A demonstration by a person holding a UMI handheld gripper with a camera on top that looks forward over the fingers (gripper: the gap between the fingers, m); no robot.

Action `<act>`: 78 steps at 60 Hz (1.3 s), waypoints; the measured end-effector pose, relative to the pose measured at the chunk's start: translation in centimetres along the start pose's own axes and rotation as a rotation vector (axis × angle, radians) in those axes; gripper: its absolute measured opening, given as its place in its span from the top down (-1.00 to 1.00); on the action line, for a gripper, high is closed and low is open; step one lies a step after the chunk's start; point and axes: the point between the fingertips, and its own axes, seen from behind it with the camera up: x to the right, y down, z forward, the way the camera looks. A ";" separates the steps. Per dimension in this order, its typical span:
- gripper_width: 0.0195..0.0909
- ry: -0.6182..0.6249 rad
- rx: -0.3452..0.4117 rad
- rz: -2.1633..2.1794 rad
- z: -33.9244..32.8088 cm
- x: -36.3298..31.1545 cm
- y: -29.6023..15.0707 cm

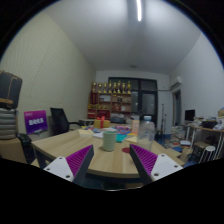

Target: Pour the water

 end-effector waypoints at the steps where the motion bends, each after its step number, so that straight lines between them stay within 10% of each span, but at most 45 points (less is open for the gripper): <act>1: -0.78 0.014 0.001 -0.003 0.4 0.9 0.1; 52: -0.80 0.248 -0.021 0.007 19.4 15.5 2.0; 57: -0.21 0.277 -0.054 0.020 20.3 16.5 2.8; 78: 0.17 0.276 -0.038 0.062 20.9 16.4 2.8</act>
